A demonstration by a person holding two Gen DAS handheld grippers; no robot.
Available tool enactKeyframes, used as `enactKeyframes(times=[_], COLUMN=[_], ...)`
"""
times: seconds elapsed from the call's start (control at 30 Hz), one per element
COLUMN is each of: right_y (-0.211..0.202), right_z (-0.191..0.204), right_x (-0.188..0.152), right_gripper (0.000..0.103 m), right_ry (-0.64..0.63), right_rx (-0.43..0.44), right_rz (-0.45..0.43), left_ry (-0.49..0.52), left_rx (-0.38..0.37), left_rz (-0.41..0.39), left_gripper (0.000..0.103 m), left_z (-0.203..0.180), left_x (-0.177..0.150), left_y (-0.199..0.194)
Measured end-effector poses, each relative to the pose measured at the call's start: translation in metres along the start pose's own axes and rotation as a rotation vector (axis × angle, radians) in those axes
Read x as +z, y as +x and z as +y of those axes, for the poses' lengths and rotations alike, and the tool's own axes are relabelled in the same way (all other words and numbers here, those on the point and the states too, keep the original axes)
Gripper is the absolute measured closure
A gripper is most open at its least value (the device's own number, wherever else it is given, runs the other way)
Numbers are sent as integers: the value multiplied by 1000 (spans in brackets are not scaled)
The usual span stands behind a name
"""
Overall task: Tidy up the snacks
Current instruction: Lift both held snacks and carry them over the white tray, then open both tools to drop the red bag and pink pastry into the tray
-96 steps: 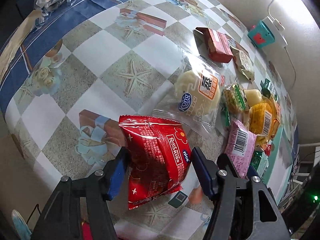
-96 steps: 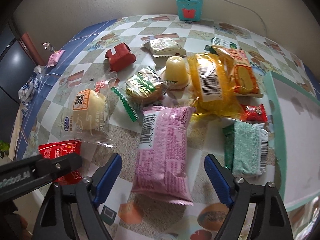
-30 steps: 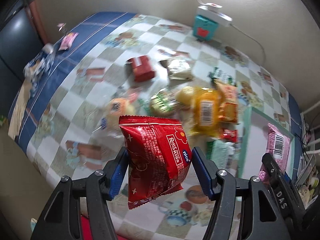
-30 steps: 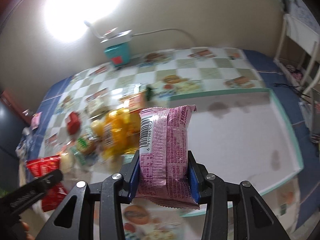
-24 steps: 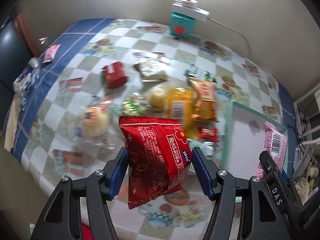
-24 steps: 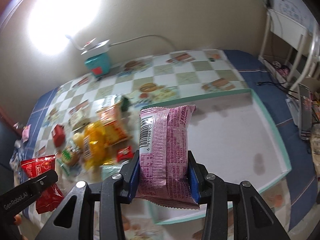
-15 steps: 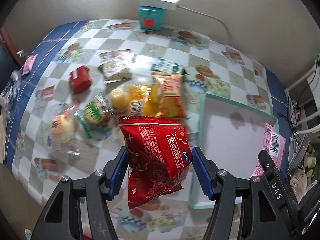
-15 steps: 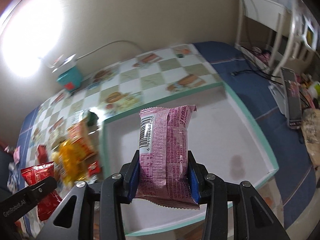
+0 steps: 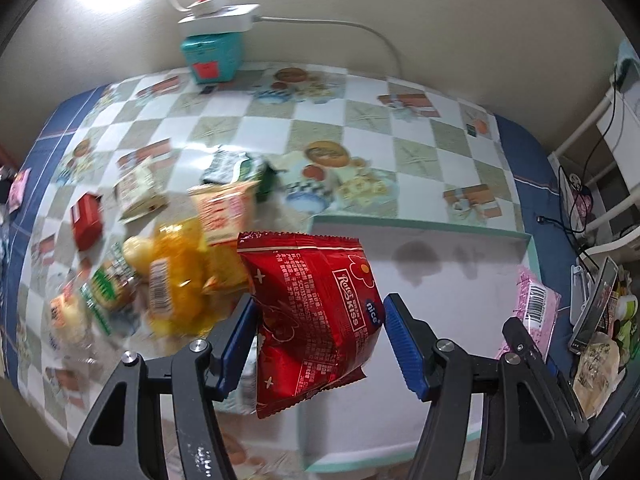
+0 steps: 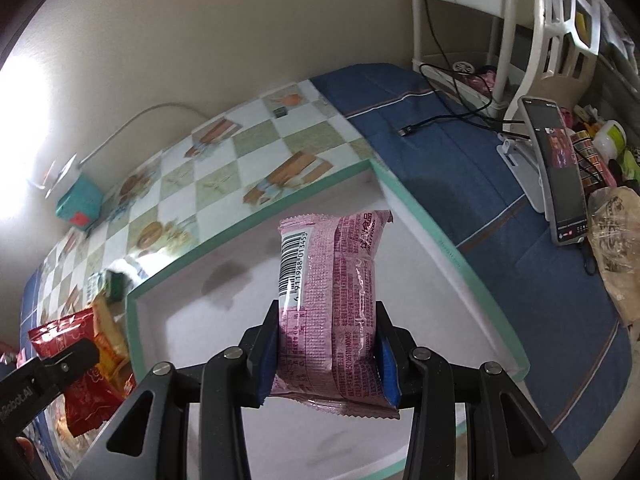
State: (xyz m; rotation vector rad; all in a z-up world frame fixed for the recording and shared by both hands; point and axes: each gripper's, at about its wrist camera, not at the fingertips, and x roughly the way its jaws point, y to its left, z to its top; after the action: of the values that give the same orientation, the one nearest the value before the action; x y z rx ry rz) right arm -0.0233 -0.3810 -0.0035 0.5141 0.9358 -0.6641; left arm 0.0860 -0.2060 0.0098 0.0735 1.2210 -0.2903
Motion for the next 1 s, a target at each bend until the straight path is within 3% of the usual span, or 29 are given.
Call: enactKeyframes(times=[0.37,0.73,0.87,1.0], right_y=[22,45,44,44], right_z=[-12,-19,-18,-15], right_x=[12,10,10,10], right_gripper=[59,58,57,54], right_ry=[24,36,26,15], right_rx=[-26,-51,-59,-62], right_rz=[11,59,58,64], left_ry=[73,89,79,66], left_rx=[-15,-14,-19,-25], left_rz=[22,65,71,58], left_gripper=[37,37,21,21], left_z=[-43,-56,-54,-51], left_x=[19,20,20,22], left_y=[37,64,64,58])
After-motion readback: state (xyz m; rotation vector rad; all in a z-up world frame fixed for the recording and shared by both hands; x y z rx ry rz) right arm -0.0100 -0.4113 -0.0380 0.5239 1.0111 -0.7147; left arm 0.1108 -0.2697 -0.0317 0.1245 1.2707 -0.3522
